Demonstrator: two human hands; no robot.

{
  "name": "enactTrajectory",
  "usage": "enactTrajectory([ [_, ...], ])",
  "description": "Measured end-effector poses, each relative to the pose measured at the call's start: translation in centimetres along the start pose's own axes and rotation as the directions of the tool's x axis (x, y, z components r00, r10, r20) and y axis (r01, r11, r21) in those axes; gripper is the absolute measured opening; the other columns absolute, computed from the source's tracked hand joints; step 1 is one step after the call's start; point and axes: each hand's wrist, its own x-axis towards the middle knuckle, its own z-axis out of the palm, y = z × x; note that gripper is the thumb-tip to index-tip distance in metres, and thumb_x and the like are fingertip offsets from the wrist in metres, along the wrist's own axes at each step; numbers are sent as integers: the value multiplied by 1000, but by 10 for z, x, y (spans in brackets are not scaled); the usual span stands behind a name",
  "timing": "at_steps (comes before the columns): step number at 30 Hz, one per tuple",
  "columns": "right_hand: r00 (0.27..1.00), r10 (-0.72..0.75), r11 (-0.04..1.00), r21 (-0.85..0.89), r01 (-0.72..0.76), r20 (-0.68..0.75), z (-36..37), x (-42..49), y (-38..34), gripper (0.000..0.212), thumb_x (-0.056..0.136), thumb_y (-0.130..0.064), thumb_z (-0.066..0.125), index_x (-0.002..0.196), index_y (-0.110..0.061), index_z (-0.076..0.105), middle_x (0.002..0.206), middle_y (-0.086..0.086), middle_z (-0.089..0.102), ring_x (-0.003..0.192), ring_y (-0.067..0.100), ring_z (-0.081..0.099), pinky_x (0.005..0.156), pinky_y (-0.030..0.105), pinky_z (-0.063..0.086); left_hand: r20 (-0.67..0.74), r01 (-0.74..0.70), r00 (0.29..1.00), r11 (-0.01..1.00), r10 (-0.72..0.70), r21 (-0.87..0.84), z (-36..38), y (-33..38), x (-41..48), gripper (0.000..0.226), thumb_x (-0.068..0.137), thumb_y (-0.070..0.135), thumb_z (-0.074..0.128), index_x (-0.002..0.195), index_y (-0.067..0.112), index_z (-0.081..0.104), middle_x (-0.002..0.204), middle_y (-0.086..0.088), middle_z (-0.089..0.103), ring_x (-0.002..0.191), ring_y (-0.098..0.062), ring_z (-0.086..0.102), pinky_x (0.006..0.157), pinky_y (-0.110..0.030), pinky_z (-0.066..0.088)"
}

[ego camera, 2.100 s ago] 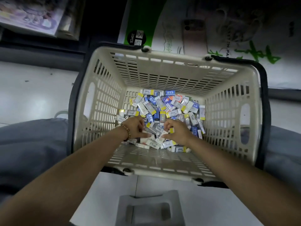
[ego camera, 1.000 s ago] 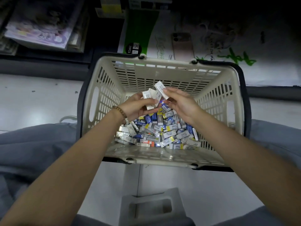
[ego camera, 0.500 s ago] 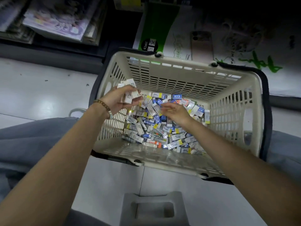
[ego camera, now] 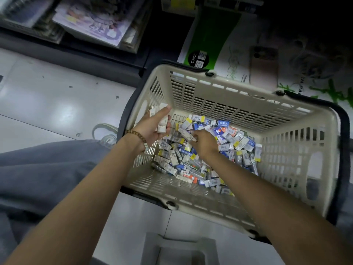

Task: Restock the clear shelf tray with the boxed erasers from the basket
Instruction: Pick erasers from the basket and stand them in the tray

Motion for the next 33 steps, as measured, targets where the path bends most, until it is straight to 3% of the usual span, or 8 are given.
enactTrajectory([
  [4, 987, 20, 922, 380, -80, 159, 20, -36, -12, 20, 86, -17, 68, 98, -1, 66, 85, 8, 62, 84, 21, 59, 87, 43, 50, 32, -11, 999, 1000, 11, 5, 3, 2, -2, 39, 77, 34, 73, 106, 14, 57, 72, 4, 59, 49, -4, 55, 49, -16, 48],
  [12, 905, 329, 878, 265, -398, 268, 39, -29, -41, 34, 77, -36, 76, 61, -10, 59, 69, 10, 58, 67, 25, 57, 63, 29, 39, 121, 19, 993, 994, -6, -107, -1, 14, -10, 28, 73, 33, 72, 90, 15, 59, 62, 6, 61, 51, -4, 56, 49, -17, 50],
  [15, 866, 411, 726, 472, -500, 284, 42, -30, -40, 35, 72, -25, 81, 96, -2, 69, 106, 9, 68, 97, 25, 64, 83, 32, 50, 104, 16, 995, 999, -10, -51, -1, 15, -12, 23, 75, 28, 74, 85, 12, 61, 63, 4, 63, 54, -5, 61, 53, -18, 52],
  [19, 829, 396, 345, 772, -533, 395, 15, -46, -37, 40, 70, -17, 82, 101, -3, 62, 108, 12, 63, 76, 16, 64, 77, 23, 55, 91, 18, 996, 998, -14, -54, -1, 13, -16, 42, 53, 22, 83, 88, 9, 64, 78, -1, 59, 58, -6, 61, 58, -18, 53],
  [22, 894, 323, 157, 914, -373, 309, -43, -62, -34, 29, 74, -18, 77, 95, -11, 58, 111, 8, 62, 84, 12, 64, 79, 20, 54, 86, 17, 996, 999, -13, -51, 13, 20, -24, 54, 52, 25, 83, 97, 7, 61, 76, -2, 59, 56, -8, 59, 55, -18, 51],
  [25, 974, 194, 46, 990, -130, 119, -114, -83, -48, 45, 75, -19, 73, 113, -1, 57, 111, 11, 63, 95, 14, 63, 78, 19, 56, 165, -36, 986, 994, 19, 101, 42, 36, -43, 61, 56, 32, 82, 106, 4, 59, 71, -1, 66, 57, -9, 61, 58, -19, 53],
  [30, 988, 55, 64, 988, 140, -143, -209, -115, -96, 26, 66, -27, 72, 85, -12, 64, 87, 2, 72, 84, 9, 68, 78, 15, 54, 375, -186, 918, 976, 132, 110, 105, 88, -96, 62, 53, 29, 85, 105, 1, 63, 92, -10, 74, 79, -15, 71, 61, -20, 55],
  [33, 959, 41, 114, 955, 276, -282, -253, -131, -122, 25, 65, -29, 72, 83, -13, 65, 81, 0, 73, 80, 9, 69, 78, 17, 54, 396, -395, 865, 905, 310, 156, 128, 129, -122, 29, 66, 21, 81, 90, 8, 70, 82, -4, 74, 73, -14, 70, 63, -25, 57],
])
